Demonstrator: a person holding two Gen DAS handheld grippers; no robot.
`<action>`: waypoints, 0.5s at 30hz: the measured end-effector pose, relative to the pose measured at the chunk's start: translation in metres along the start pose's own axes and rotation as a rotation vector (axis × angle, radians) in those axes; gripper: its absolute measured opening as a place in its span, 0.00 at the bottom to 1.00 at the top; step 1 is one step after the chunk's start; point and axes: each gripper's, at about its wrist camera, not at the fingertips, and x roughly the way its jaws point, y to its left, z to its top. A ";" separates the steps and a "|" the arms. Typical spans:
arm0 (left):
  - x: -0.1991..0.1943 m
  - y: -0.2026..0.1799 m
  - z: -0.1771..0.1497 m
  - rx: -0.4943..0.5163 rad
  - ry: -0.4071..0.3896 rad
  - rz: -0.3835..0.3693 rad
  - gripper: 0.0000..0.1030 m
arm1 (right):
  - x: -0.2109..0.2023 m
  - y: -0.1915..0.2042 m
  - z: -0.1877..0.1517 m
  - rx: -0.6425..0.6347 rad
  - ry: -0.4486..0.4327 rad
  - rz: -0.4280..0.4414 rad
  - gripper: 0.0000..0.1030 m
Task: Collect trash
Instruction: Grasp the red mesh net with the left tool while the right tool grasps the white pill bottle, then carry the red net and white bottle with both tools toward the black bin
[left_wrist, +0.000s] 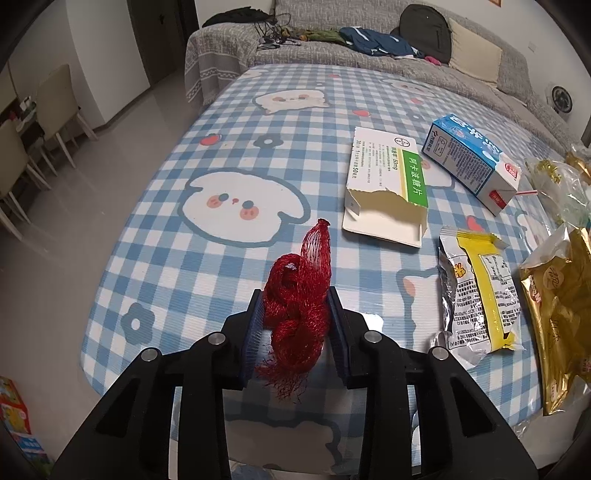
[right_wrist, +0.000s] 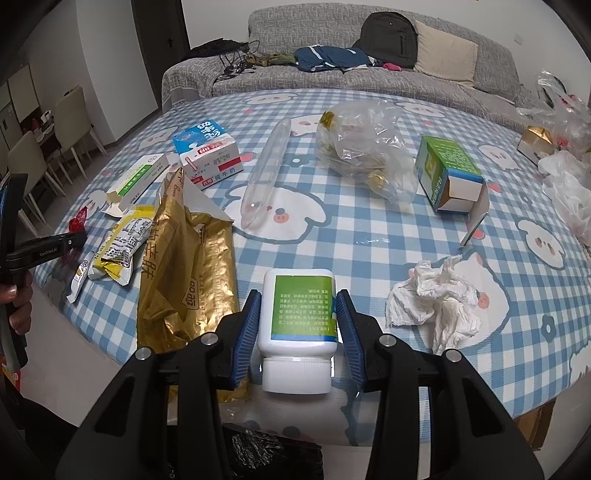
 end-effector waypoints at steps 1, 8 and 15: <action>0.000 -0.001 0.000 0.000 0.000 -0.002 0.29 | 0.000 0.000 0.000 0.002 0.000 0.001 0.39; -0.009 -0.007 -0.003 0.012 -0.020 -0.022 0.25 | -0.007 -0.003 0.001 0.015 -0.009 -0.009 0.39; -0.028 -0.014 -0.009 0.029 -0.056 -0.044 0.25 | -0.021 -0.003 -0.002 0.023 -0.021 -0.015 0.39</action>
